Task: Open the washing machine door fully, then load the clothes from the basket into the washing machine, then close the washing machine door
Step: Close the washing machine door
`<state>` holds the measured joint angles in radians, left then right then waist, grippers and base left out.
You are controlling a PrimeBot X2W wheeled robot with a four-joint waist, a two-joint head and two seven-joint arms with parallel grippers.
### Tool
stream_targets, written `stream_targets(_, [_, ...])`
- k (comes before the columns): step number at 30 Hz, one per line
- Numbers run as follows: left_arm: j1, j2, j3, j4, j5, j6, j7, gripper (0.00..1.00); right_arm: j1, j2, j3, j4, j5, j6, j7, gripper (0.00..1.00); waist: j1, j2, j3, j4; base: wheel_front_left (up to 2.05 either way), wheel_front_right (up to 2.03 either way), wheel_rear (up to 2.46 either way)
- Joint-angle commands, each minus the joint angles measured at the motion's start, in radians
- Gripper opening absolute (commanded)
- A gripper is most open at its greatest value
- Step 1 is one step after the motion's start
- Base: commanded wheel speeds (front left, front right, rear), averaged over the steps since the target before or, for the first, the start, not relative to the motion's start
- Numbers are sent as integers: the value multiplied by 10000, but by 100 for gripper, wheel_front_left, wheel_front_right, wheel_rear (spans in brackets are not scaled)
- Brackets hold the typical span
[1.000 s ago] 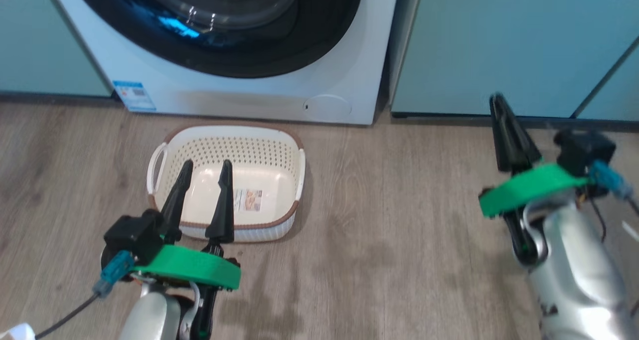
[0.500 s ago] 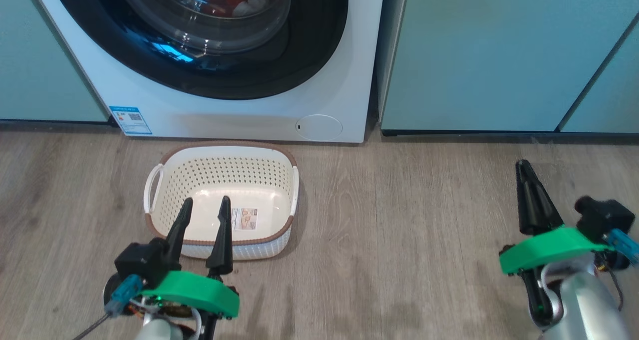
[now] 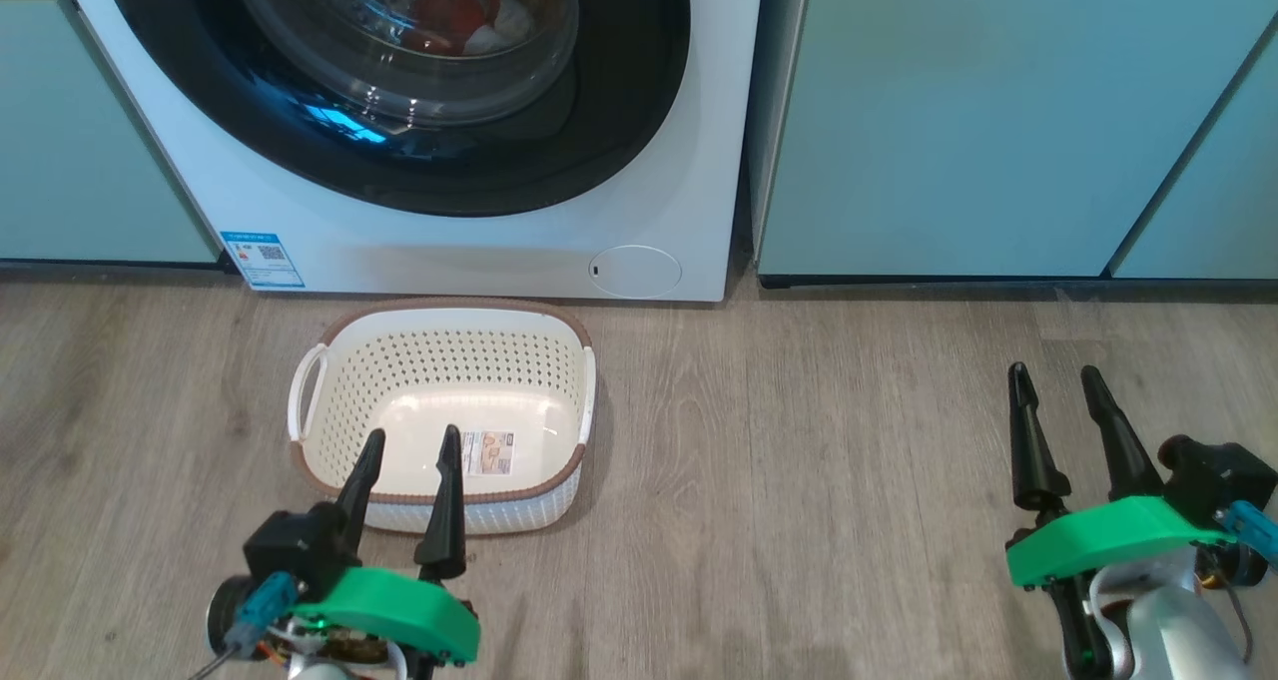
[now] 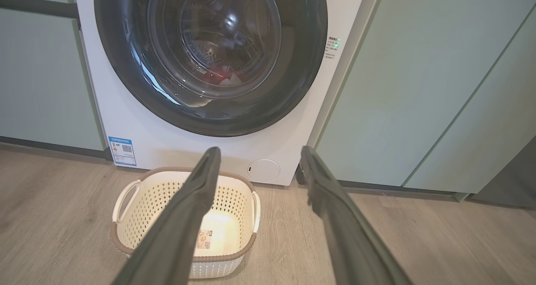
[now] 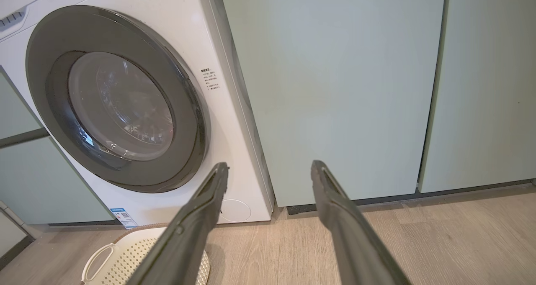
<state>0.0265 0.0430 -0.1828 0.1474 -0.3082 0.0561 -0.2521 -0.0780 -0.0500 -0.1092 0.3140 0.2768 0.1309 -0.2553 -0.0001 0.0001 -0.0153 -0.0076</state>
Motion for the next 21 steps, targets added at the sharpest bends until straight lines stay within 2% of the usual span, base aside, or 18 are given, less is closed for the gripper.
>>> stream_targets(1, [-297,72,297,-323,123,39,-97,100,-231,-4,258,-387,52,-2,-64,100,1,-1,5,7,0,0,0])
stream_targets(21, [-359,72,347,-482,12,-44,-97,100,-255,-3,259,-463,21,-2,-64,100,1,-1,67,60,0,0,0])
